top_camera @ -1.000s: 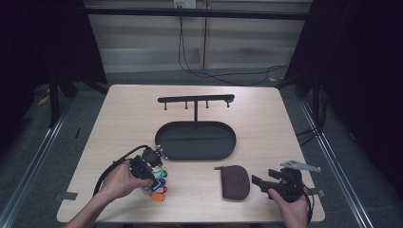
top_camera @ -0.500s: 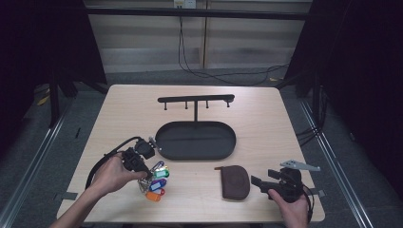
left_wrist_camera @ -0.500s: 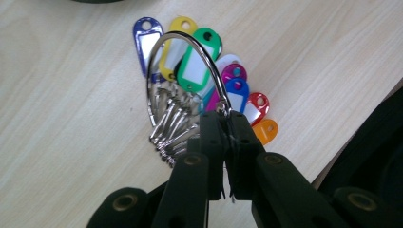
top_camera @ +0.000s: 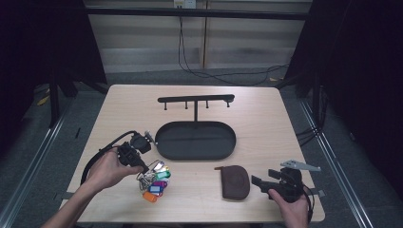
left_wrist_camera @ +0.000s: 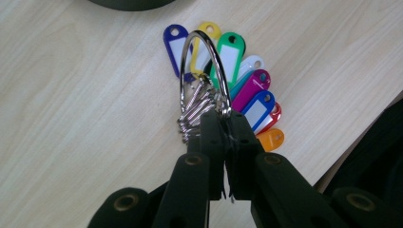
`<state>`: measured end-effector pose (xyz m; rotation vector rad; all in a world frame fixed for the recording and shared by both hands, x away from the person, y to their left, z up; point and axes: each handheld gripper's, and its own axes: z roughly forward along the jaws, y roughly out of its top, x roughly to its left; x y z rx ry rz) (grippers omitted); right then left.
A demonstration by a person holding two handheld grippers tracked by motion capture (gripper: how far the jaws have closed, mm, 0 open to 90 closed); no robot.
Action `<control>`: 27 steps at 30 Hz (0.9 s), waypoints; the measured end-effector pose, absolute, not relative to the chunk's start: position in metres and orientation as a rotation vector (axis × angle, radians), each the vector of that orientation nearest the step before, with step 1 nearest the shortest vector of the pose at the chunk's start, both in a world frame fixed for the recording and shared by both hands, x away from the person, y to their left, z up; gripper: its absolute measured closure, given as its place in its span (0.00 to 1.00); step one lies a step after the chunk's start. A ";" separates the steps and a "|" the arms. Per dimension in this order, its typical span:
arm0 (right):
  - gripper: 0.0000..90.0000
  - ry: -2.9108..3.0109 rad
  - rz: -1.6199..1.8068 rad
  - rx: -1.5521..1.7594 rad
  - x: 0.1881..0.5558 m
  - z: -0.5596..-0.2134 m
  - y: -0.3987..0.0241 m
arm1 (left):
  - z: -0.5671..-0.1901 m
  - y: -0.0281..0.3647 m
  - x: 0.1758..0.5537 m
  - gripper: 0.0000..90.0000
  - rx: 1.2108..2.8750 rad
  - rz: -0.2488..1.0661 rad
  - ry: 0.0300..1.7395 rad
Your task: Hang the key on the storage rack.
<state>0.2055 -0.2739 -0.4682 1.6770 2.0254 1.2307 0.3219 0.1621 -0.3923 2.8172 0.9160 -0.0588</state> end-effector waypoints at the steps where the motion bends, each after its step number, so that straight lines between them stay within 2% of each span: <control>1: 0.18 2.025 1.231 1.677 0.205 -0.468 -0.274 | -0.392 0.162 0.322 0.97 2.817 -0.059 0.916; 13: 0.19 2.037 1.235 1.676 0.206 -0.469 -0.274 | -0.369 0.166 0.324 0.97 2.777 -0.029 0.907; 27: 0.19 2.019 1.233 1.679 0.206 -0.468 -0.274 | -0.352 0.167 0.331 0.97 2.819 -0.010 0.943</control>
